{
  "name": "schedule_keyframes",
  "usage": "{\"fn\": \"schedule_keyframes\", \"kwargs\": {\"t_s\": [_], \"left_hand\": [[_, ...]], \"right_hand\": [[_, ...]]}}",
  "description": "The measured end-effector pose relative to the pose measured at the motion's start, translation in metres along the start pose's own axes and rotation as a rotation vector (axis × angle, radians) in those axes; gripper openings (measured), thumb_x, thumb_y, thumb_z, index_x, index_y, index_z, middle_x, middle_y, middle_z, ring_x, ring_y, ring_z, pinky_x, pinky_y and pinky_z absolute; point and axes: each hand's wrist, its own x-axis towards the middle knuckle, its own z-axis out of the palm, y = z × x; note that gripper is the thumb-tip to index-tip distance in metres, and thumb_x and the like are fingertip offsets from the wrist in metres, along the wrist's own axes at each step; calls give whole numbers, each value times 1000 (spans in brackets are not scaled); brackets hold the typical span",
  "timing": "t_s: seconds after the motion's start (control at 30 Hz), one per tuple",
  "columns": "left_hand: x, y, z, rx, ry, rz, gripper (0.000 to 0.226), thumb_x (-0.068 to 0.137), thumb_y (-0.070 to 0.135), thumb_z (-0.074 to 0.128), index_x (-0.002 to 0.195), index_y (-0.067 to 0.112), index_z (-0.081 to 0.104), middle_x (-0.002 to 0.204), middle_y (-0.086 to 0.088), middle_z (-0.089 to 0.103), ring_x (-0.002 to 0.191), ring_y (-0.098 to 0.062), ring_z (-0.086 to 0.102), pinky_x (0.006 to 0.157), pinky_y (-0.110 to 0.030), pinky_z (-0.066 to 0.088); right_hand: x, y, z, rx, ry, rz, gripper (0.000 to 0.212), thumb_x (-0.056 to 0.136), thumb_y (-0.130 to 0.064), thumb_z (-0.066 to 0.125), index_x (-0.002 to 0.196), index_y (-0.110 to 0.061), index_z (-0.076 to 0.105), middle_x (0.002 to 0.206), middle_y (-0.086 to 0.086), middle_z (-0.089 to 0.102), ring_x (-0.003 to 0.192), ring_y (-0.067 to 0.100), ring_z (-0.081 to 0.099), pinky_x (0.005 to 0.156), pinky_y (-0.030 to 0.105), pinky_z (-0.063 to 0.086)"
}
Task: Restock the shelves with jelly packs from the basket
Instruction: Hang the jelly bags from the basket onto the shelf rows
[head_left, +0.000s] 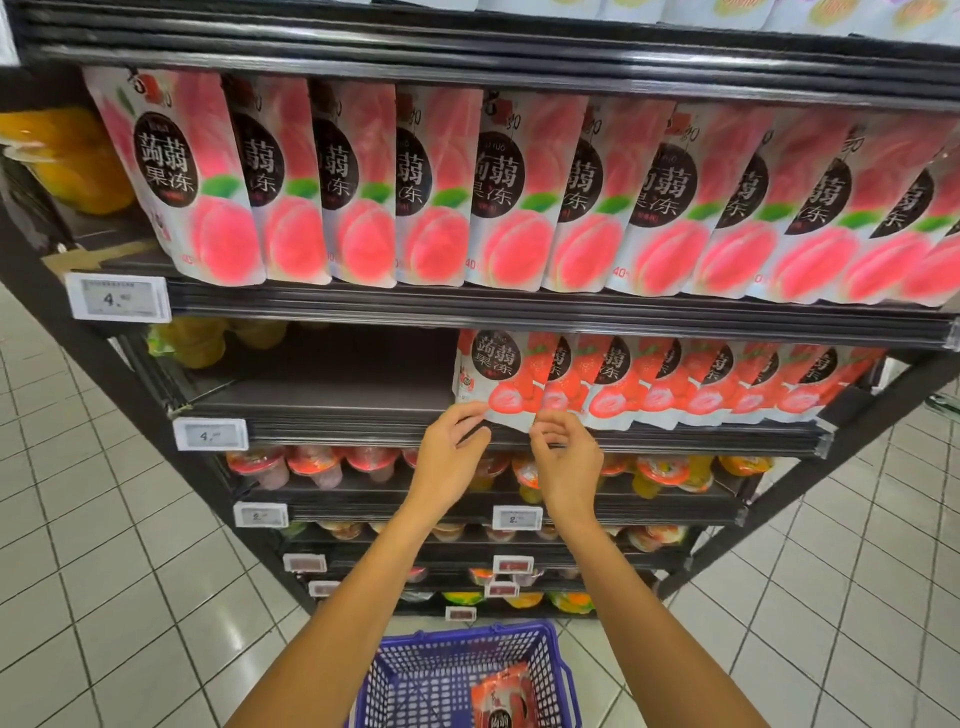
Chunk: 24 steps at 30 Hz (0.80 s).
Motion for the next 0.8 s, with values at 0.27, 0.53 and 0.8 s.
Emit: {"fn": "schedule_keyframes", "kwargs": {"t_s": [0.27, 0.53, 0.8], "left_hand": [[-26, -18, -1, -134, 20, -60, 23, 92, 1, 59, 111, 12, 67, 109, -2, 72, 104, -10, 68, 88, -21, 54], [-79, -124, 4, -115, 35, -383, 22, 96, -3, 50, 102, 9, 68, 103, -9, 71, 92, -15, 68, 78, -26, 58], [-157, -273, 11, 4, 71, -737, 18, 90, -7, 59, 87, 7, 69, 103, -18, 71, 75, -12, 67, 77, -34, 54]], "right_hand": [[-29, 40, -11, -33, -88, 27, 13, 87, -12, 62, 94, -22, 67, 74, -17, 65, 70, -8, 61, 61, 3, 42], [-80, 130, -24, -120, -293, 343, 12, 90, 0, 62, 96, -5, 70, 86, 8, 71, 70, 2, 62, 67, 12, 49], [-138, 247, -34, -382, -565, 475, 10, 85, 9, 66, 94, 10, 71, 101, 24, 71, 96, 37, 67, 84, 25, 51]]}}
